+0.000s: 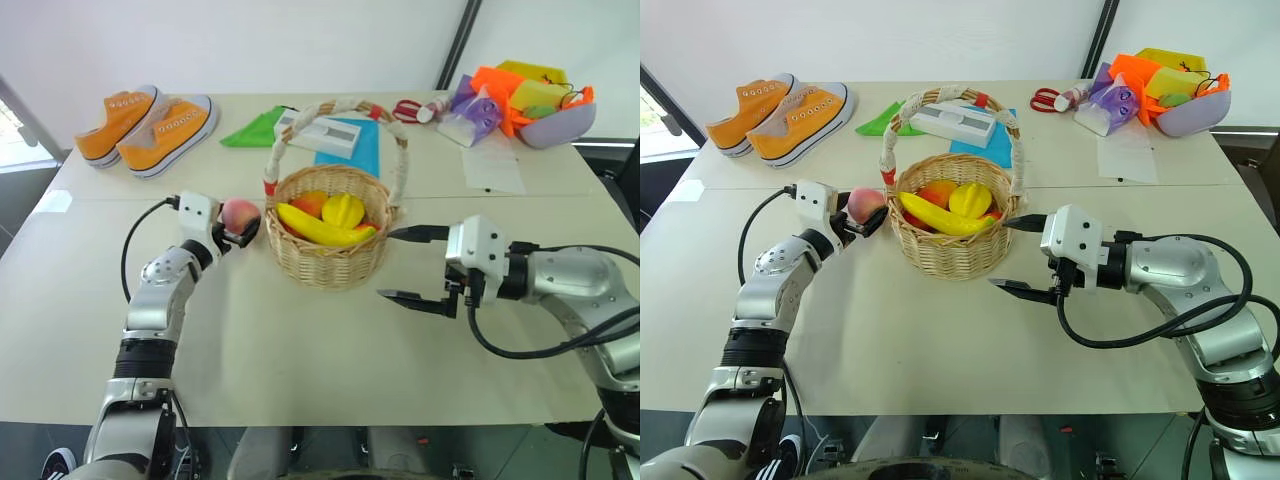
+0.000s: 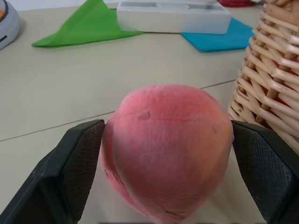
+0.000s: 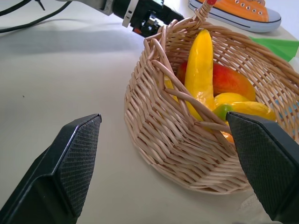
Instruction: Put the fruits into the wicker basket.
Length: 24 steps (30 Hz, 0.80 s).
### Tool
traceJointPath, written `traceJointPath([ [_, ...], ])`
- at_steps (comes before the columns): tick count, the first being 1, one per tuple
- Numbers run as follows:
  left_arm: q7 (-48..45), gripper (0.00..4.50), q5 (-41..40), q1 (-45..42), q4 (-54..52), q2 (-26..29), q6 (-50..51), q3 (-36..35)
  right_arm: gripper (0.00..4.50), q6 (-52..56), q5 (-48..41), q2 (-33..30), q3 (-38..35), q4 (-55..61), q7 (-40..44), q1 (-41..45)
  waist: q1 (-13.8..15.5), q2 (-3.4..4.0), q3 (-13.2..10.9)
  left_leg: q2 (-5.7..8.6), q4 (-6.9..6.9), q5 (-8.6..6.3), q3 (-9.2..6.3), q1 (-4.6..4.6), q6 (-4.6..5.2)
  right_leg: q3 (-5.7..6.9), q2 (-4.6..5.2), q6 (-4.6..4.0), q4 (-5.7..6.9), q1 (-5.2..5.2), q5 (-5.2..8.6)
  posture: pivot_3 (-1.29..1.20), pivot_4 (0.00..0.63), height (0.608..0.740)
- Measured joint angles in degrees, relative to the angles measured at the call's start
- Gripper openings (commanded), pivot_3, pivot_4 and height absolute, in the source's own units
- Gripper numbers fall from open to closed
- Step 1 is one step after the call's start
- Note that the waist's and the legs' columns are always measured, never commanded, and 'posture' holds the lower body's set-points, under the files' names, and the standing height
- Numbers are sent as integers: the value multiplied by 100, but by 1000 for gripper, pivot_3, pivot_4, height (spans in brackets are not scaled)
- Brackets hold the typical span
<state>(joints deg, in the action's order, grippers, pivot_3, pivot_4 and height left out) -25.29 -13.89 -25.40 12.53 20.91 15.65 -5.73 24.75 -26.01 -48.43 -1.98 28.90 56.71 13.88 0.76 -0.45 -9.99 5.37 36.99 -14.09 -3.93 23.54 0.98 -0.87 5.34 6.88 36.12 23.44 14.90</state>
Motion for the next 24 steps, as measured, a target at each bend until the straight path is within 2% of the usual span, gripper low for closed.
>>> traceJointPath([
  [5,-82,3166,-18,9,26,-1,2,-9,4500,-12,-12,4,-62,-6,0,-40,4,0,0,0,0,0,0,0,0,0,0,0,1,0,0,0,150,740],
  [11,79,3166,61,71,24,-2,-154,-131,4500,275,-715,445,-446,-88,-243,-1,-1,0,0,-1,0,0,0,0,-1,-1,-1,0,2,1,0,0,150,740],
  [16,-92,3166,-126,469,-398,174,-273,-409,4500,380,-928,467,-614,-226,-258,4,-3,0,0,-1,-2,-1,-1,0,0,-1,0,0,0,1,0,0,150,740],
  [20,-846,3166,-937,1155,-1347,721,-65,-932,4500,385,-987,456,-661,-320,-239,11,-31,1,0,-5,-4,-4,0,1,-6,-4,-2,-2,0,5,1,0,150,740],
  [24,-1917,3166,-2433,1990,-2662,1208,531,-1478,4500,418,-1110,401,-834,-454,-164,5,4,4,-1,-6,-2,-6,-1,1,-7,-2,2,-21,-5,-1,11,0,150,740],
])
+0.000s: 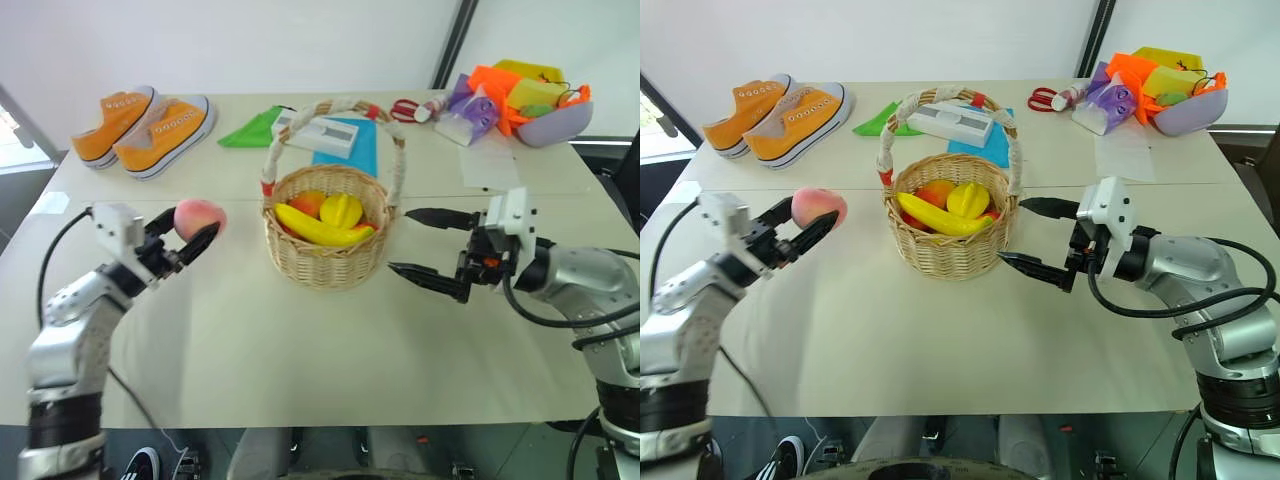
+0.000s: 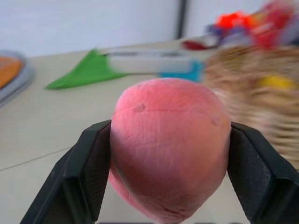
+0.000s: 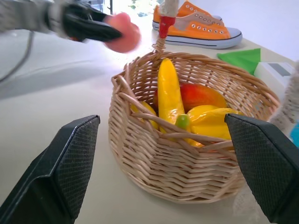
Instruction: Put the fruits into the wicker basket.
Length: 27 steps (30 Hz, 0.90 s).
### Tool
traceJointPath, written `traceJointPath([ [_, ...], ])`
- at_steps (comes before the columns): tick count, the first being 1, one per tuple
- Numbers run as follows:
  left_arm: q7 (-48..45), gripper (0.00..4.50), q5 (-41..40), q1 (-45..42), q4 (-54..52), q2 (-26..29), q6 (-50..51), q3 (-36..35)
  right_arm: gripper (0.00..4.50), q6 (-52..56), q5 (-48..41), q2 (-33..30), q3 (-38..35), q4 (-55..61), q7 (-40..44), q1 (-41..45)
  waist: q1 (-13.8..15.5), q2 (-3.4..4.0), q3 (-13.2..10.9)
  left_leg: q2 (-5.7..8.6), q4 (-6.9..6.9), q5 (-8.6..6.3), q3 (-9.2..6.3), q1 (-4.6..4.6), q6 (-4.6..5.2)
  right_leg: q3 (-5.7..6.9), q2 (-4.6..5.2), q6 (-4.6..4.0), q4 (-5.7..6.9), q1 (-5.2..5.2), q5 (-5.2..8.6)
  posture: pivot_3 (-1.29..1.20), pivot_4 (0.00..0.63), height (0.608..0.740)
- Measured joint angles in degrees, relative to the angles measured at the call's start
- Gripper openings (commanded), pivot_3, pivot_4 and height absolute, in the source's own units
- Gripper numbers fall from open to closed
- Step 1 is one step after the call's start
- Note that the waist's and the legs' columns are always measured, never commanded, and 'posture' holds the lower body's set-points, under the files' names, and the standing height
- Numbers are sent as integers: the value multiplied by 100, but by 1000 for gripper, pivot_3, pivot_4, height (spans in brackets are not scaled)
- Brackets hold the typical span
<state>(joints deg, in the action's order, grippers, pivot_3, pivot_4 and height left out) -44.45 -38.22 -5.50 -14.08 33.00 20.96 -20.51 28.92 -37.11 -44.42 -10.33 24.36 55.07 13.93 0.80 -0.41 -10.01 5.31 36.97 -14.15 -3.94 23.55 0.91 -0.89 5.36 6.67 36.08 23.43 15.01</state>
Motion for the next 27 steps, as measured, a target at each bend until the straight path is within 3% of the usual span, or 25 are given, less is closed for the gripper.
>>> traceJointPath([
  [3,-278,3166,-1029,125,-862,102,553,-45,4500,26,-112,-144,-136,-101,184,-73,54,1,0,2,8,-2,0,-1,4,1,4,-3,-8,-10,2,0,150,740],
  [7,138,3166,-1346,-561,-1401,-238,950,642,4500,35,-131,-173,-178,-191,257,-195,120,1,1,4,13,-3,1,-3,6,0,1,0,-6,-14,0,0,150,740],
  [11,750,3166,-840,-1403,-1165,-1017,990,1709,4500,35,-130,-172,-189,-181,195,-220,126,0,1,4,10,-3,7,-4,7,-3,-4,19,-3,-9,-10,0,150,740],
  [17,1130,3166,-63,-1794,-404,-1762,651,2212,4500,71,-145,-161,-199,-2,-62,-291,143,-1,0,-3,8,-3,9,-3,4,-5,-13,18,-1,-4,-10,0,150,740],
  [20,1138,4476,169,-1822,-256,-1798,551,2257,4500,81,-182,-162,-222,120,-170,-389,140,-1,0,-2,9,-3,10,-3,5,-7,-13,18,-2,-5,-10,0,150,740],
  [27,1011,4476,266,-1681,-268,-1707,430,2132,4500,83,-198,-156,-339,105,-403,-374,135,-1,0,-3,9,-3,10,-3,5,-7,-13,18,-1,-4,-10,0,150,740],
])
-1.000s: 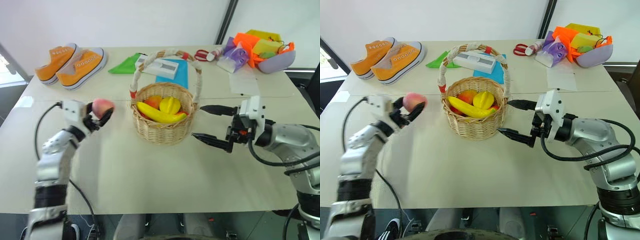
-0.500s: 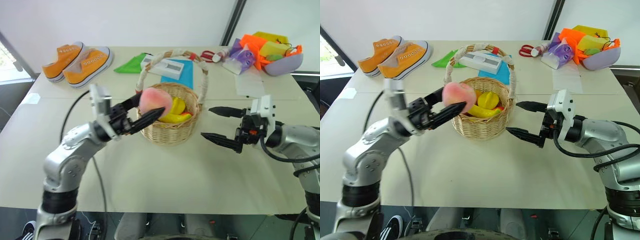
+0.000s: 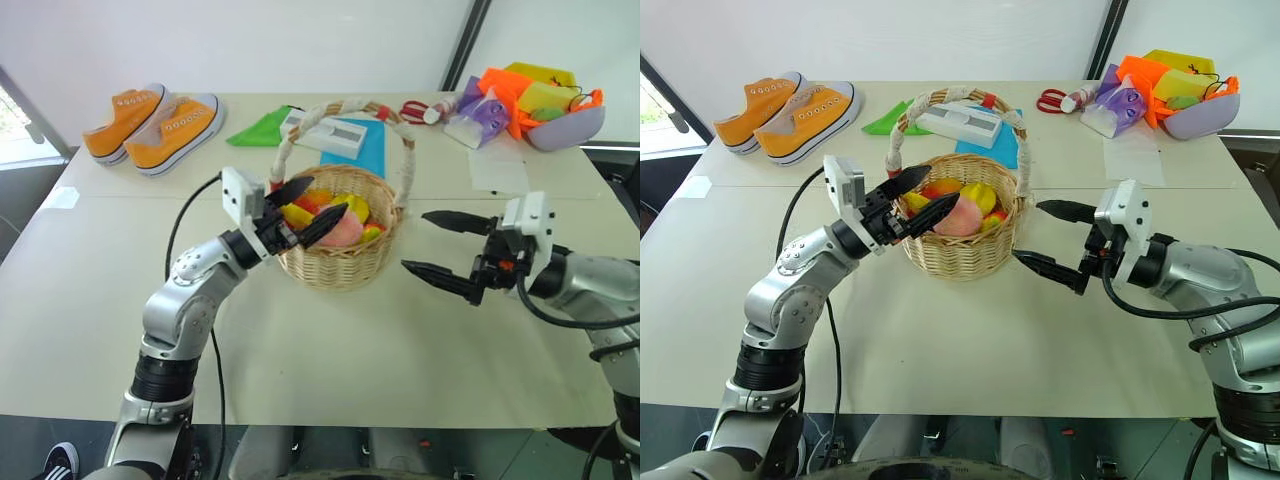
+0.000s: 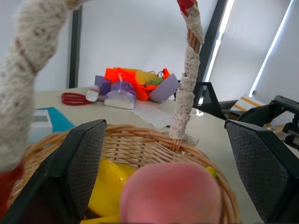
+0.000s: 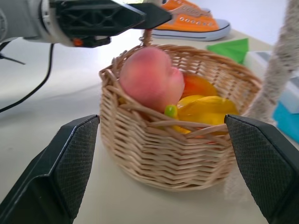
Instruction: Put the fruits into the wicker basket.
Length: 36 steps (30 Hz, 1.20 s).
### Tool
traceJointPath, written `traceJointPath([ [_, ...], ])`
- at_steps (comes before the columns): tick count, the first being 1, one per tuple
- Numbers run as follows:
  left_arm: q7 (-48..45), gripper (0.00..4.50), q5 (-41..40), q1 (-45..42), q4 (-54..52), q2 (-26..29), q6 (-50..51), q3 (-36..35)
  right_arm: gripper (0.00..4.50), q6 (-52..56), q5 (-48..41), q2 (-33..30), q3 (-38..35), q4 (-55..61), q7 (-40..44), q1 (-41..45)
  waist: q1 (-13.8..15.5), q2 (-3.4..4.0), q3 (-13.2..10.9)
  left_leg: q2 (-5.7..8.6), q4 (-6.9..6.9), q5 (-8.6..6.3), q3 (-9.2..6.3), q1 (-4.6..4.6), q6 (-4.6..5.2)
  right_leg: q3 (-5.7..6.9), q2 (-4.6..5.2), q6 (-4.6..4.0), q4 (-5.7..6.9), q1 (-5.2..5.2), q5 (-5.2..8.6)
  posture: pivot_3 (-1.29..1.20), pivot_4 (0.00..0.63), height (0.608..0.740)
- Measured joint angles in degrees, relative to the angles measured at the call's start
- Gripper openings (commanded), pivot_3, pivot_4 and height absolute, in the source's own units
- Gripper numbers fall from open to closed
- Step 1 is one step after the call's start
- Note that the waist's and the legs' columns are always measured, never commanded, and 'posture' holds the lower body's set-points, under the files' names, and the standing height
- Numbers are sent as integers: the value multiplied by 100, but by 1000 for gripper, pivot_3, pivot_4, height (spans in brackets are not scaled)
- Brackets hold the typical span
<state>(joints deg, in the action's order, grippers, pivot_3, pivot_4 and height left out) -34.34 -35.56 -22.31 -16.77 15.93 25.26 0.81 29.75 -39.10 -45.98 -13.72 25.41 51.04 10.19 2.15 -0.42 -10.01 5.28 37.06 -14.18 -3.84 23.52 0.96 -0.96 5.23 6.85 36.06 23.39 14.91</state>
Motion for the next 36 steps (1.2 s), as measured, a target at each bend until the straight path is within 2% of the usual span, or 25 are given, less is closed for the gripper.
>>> traceJointPath([
  [4,-518,4476,-515,479,-682,402,84,-144,4500,-67,80,260,-93,-401,-396,366,-19,2,0,-1,-2,0,0,-1,-2,-2,0,-1,3,2,1,0,150,740],
  [8,-935,4476,-1003,976,-1260,1117,197,-625,4500,-41,180,532,-146,-785,-826,571,-18,3,1,-3,-3,1,0,-1,-2,-4,0,-17,2,3,9,0,150,740],
  [15,-1241,4476,-1116,1862,-1230,1825,5,-1722,4500,34,466,1338,226,-880,-1762,1080,-69,6,0,-3,-6,1,0,-1,-4,-5,-1,-19,4,6,10,0,150,740],
  [19,-1489,4476,-1102,2346,-974,2033,-175,-2272,4500,64,597,1659,520,-904,-2038,1288,-127,7,-1,-2,-8,1,0,-1,-4,-4,1,-20,3,6,10,0,150,740],
  [24,-1607,4476,-984,2509,-868,2093,-357,-2409,4500,-84,1049,1958,703,-1377,-2398,1641,-149,7,-1,-2,-8,2,0,-2,-5,-5,0,-25,4,8,8,0,150,740],
  [26,-1550,4500,-960,2512,-862,2052,-388,-2428,3960,-149,1158,2084,754,-1482,-2445,1665,-153,7,-1,-2,-14,2,0,-2,-6,-5,0,-23,4,11,7,0,150,740],
  [28,-1518,4500,-951,2511,-862,1993,-431,-2427,3141,-151,1189,2143,842,-1521,-2402,1674,-159,7,-1,-3,-16,3,0,-2,-6,-5,-1,-22,5,13,6,0,150,740],
  [34,-1478,4500,-899,2508,-858,1970,-444,-2418,13,-153,1202,2242,903,-1548,-2366,1675,-161,8,-1,-3,-16,3,0,-2,-8,-5,-2,-22,6,13,6,0,150,740],
  [36,-1459,4500,-881,2469,-821,1965,-444,-2394,13,-152,1231,2221,864,-1549,-2373,1673,-161,8,-2,-3,-16,3,0,-2,-8,-5,-2,-21,6,13,6,0,150,740],
])
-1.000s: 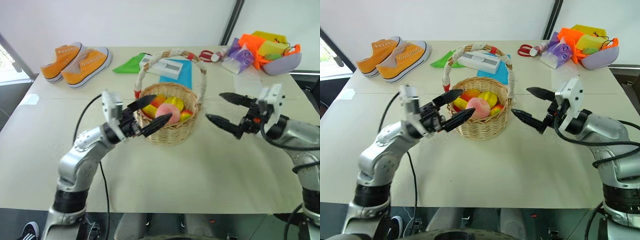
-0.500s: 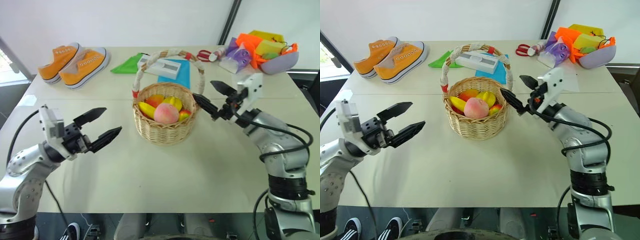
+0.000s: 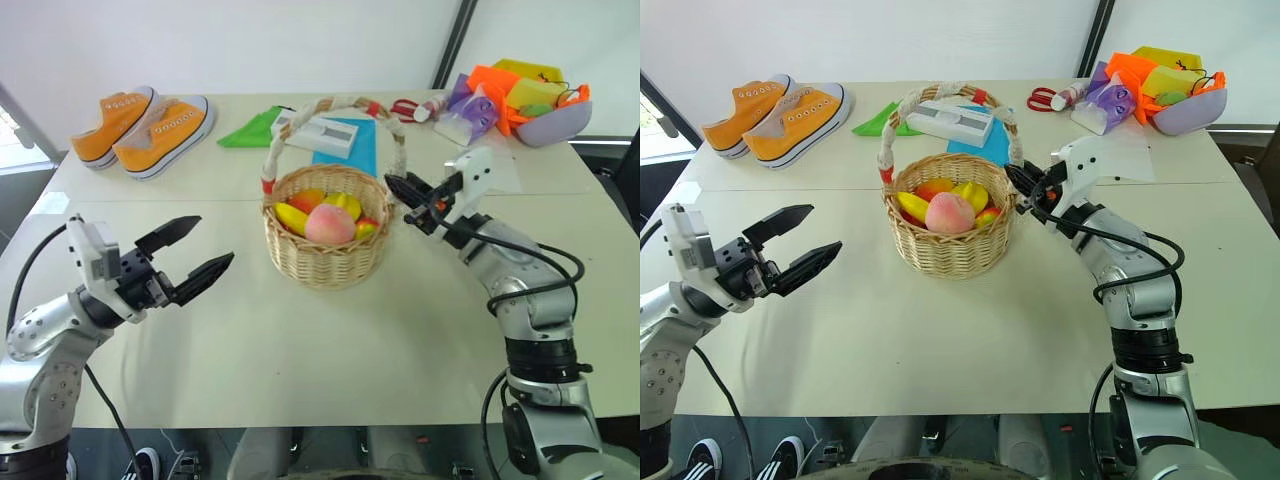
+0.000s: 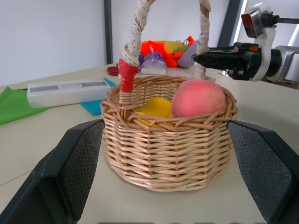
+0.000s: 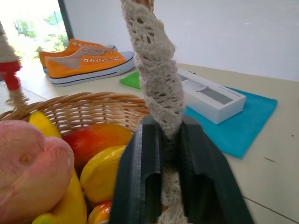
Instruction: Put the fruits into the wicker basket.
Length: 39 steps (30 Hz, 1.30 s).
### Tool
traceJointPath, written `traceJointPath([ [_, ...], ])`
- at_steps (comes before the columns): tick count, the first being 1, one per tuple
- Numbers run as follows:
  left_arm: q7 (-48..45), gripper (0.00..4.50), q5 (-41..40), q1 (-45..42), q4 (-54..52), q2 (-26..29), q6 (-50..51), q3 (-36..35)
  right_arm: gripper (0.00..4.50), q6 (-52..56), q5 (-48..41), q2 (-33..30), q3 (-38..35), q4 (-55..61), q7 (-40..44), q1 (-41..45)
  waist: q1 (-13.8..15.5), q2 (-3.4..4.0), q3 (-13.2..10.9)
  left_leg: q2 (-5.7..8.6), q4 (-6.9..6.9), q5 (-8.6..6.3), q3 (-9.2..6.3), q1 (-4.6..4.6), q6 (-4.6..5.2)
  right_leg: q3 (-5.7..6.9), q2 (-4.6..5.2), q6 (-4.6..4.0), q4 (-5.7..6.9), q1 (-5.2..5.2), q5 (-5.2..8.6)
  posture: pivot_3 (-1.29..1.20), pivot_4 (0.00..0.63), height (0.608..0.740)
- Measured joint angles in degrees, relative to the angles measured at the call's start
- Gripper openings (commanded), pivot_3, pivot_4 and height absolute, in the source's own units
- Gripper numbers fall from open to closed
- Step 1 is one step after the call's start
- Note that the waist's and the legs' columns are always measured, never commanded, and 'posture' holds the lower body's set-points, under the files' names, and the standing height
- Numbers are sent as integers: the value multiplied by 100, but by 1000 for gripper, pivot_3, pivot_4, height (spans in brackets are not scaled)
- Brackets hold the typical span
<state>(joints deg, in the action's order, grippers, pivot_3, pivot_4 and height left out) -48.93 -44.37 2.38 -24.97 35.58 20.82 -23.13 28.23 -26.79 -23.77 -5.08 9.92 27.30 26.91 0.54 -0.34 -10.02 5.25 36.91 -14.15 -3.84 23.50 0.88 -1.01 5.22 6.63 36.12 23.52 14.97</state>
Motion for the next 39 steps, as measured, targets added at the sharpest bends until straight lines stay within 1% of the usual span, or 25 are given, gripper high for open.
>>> traceJointPath([
  [4,19,4500,21,-293,139,-113,-1,282,13,-8,-3,-104,-243,-8,2,-74,30,2,-1,3,1,0,0,1,0,1,2,6,-1,-2,-3,0,150,740],
  [10,12,4500,150,-1026,487,-560,3,1122,13,-219,217,-536,-1322,-22,-525,-493,23,1,-1,7,1,-1,0,1,2,1,4,15,-2,-4,-8,0,150,740],
  [13,-86,4500,209,-1341,674,-737,13,1487,13,-260,303,-673,-1907,32,-812,-912,-4,3,-1,0,-4,1,0,1,-1,-1,-4,15,0,1,-8,0,150,740],
  [17,-463,4500,516,-1929,1206,-1033,-23,2199,13,-321,336,-795,-3017,489,-1105,-1912,57,26,4,3,-3,2,0,1,-1,-1,-4,15,1,-4,-8,0,150,740],
  [21,-911,4500,826,-2219,1679,-1141,-159,2660,13,-351,370,-811,-3817,830,-1316,-2535,-13,28,5,1,2,1,12,-5,2,-13,-6,16,1,-7,-9,0,150,740],
  [24,-1244,4500,967,-2356,1887,-1177,-309,2849,13,-347,403,-812,-4104,980,-1465,-2760,-64,39,10,-7,2,1,19,-13,2,-21,-12,15,9,-8,-8,0,150,740],
  [26,-1374,4500,1050,-2470,2099,-1234,-428,2880,13,-319,400,-805,-4100,1103,-1517,-2861,-111,41,11,-9,3,2,19,-15,2,-21,-14,15,10,-10,-8,0,150,740],
  [28,-1450,4500,1106,-2580,2265,-1263,-504,2885,904,-315,399,-771,-4072,1169,-1531,-2900,-126,41,11,-9,4,2,20,-15,3,-21,-14,15,10,-10,-8,0,150,740],
  [29,-1469,4500,1123,-2585,2288,-1262,-529,2884,1245,-316,399,-747,-4056,1207,-1561,-2907,-124,41,11,-9,4,2,20,-14,3,-22,-14,16,10,-10,-9,0,150,740],
  [31,-1482,4500,1134,-2583,2325,-1266,-548,2883,2217,-322,399,-628,-4066,1256,-1773,-2794,-114,40,11,-10,5,2,19,-14,3,-22,-14,16,10,-10,-9,0,150,740],
  [35,-1470,4500,1141,-2549,2329,-1266,-591,2866,4346,-488,355,-181,-4282,1343,-2542,-2297,-101,40,11,-9,6,2,19,-14,2,-22,-13,16,10,-10,-9,0,150,740],
  [36,-1459,4500,1141,-2529,2328,-1266,-614,2847,4435,-579,397,-52,-4251,1482,-2661,-2287,-102,40,11,-10,4,2,19,-13,2,-22,-13,16,10,-9,-9,0,150,740],
  [39,-1405,4500,1148,-2505,2327,-1267,-625,2824,4435,-884,770,349,-3873,2058,-3015,-2393,-104,42,12,-9,3,2,18,-13,1,-22,-13,17,12,-6,-9,0,150,740],
])
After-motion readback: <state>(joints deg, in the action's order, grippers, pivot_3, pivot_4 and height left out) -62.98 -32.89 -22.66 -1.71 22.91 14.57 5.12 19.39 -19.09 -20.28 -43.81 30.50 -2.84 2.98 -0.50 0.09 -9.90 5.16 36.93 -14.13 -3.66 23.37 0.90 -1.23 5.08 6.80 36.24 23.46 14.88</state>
